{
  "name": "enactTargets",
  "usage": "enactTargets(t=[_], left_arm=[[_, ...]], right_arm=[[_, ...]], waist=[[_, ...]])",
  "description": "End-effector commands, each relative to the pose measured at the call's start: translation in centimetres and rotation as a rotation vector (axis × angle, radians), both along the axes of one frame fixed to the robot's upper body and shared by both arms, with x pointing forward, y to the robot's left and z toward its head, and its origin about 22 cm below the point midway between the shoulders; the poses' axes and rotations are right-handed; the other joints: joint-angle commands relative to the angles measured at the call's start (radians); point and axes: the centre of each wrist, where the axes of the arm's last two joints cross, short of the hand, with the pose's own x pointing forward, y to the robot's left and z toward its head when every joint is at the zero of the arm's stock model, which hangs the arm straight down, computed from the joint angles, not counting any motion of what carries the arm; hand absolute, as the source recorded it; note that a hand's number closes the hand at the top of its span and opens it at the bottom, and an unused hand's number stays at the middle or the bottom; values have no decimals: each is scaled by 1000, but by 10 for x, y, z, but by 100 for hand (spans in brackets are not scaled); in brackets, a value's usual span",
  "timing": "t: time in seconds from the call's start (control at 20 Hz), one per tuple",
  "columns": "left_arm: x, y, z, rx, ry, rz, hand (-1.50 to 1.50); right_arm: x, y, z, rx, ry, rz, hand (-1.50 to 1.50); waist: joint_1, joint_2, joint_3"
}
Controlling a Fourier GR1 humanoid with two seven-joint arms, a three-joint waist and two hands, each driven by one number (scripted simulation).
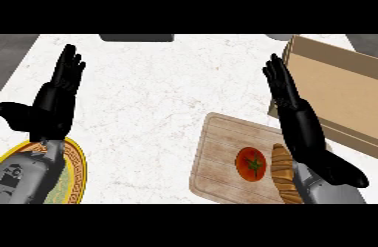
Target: Pick the croissant from the cutting board and place it in the cardboard box
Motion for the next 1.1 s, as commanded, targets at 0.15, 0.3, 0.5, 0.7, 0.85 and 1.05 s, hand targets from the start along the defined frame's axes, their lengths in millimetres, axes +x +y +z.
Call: enactTargets(t=[0.15,0.3,0.5,0.7,0.85,1.05], left_arm=[[-26,39,-53,13,198,172,0],[-35,43,-70,-2,274,204,0],[-54,43,-112,-27,360,245,0],[-65,30,-118,-48,366,235,0],[-53,42,-119,-33,353,213,0],[-49,35,-110,-34,348,192,0]], right_arm=[[-36,-61,2,-136,45,-302,150],[-39,-132,-16,-748,109,-387,150],[-94,-120,-51,-422,192,-785,-150],[-147,-120,-24,-563,134,-831,-150],[-173,-118,-1,-672,233,-807,-150],[-186,-113,39,-751,384,-824,-150]], waist=[[-57,16,-5],[-94,37,-44],[-99,20,-7],[-76,14,-7],[-70,21,-8],[-43,23,-7]])
